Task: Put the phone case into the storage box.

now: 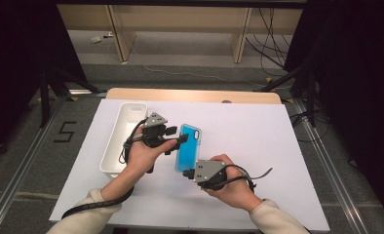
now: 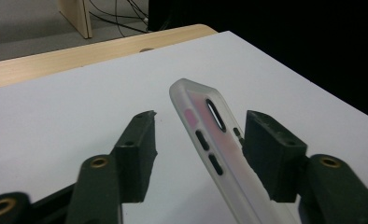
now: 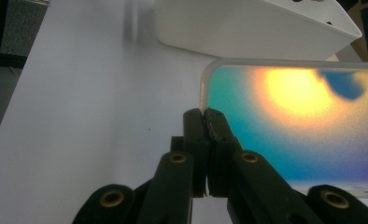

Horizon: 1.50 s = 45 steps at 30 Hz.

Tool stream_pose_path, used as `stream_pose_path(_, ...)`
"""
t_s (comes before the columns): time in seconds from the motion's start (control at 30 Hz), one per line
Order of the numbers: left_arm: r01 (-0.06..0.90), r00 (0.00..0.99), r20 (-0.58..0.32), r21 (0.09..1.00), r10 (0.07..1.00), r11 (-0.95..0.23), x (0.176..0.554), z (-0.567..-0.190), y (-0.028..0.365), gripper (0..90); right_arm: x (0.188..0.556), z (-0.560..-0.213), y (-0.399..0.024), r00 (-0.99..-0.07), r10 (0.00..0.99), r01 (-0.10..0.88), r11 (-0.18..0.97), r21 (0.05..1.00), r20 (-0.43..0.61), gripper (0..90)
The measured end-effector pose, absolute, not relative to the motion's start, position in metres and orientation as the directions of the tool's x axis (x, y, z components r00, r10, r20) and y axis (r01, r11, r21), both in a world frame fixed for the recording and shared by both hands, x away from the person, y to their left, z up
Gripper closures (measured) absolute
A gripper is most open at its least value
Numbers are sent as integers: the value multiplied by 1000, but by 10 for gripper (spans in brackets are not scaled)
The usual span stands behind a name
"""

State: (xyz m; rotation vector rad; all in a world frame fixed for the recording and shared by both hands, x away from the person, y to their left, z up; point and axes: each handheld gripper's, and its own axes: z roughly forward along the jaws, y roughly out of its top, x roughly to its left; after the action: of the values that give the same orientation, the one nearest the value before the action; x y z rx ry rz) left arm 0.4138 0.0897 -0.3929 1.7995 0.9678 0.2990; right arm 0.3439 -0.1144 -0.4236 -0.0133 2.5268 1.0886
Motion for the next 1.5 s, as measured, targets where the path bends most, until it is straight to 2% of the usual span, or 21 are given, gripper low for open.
stream_pose_path(0.2,488,636,-228,859,737,-156,415,-394,89,516,344,-425,-113,-924,125,-174,704,688,-362,895)
stream_pose_path(0.53,507,630,-255,850,733,-140,416,-395,90,675,343,-426,-111,-922,108,-187,716,672,-372,895)
stream_pose_path(1.23,569,625,-399,822,670,-41,407,-390,88,814,342,-432,-105,-916,96,-195,742,641,-389,894)
stream_pose_path(1.43,556,626,-388,830,677,-39,404,-387,87,824,343,-434,-105,-919,102,-183,745,642,-381,882)
stream_pose_path(1.5,545,627,-370,837,686,-46,404,-387,88,824,344,-433,-106,-922,118,-169,734,658,-368,831)
